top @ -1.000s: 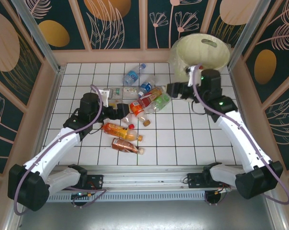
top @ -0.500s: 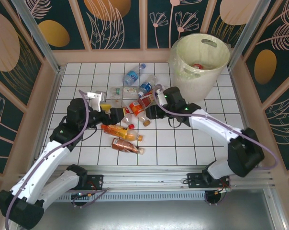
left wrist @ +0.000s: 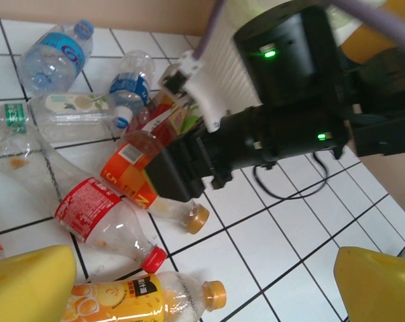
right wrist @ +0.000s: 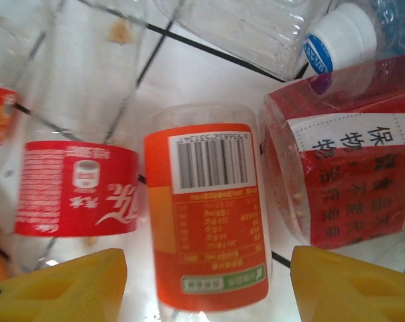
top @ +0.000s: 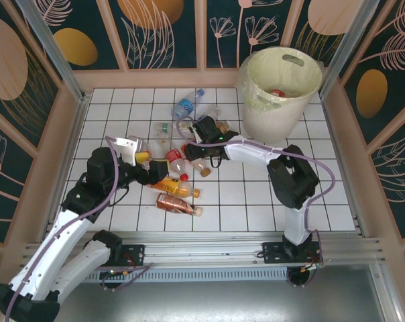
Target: Put the plastic bottles in the bin
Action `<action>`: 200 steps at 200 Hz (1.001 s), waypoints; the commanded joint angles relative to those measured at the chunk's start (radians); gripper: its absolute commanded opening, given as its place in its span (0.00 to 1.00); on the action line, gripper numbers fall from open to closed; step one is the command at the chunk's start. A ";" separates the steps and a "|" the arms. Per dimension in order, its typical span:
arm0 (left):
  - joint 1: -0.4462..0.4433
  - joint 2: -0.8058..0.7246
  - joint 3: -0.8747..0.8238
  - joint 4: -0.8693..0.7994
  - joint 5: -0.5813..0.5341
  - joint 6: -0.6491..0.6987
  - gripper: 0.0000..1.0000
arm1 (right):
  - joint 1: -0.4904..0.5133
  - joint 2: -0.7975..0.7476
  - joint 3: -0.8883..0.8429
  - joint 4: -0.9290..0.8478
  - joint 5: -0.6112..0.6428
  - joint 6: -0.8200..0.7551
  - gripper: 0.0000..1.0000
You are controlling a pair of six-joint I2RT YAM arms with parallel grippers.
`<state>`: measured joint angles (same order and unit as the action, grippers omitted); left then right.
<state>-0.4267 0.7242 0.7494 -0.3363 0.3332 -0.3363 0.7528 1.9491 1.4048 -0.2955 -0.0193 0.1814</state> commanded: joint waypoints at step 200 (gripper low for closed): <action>-0.004 -0.025 -0.048 0.092 0.061 0.033 0.99 | 0.029 0.240 0.210 -0.189 0.123 -0.037 0.72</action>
<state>-0.4267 0.7021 0.7124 -0.2871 0.3710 -0.3180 0.7742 2.1578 1.5822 -0.4473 0.0639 0.1547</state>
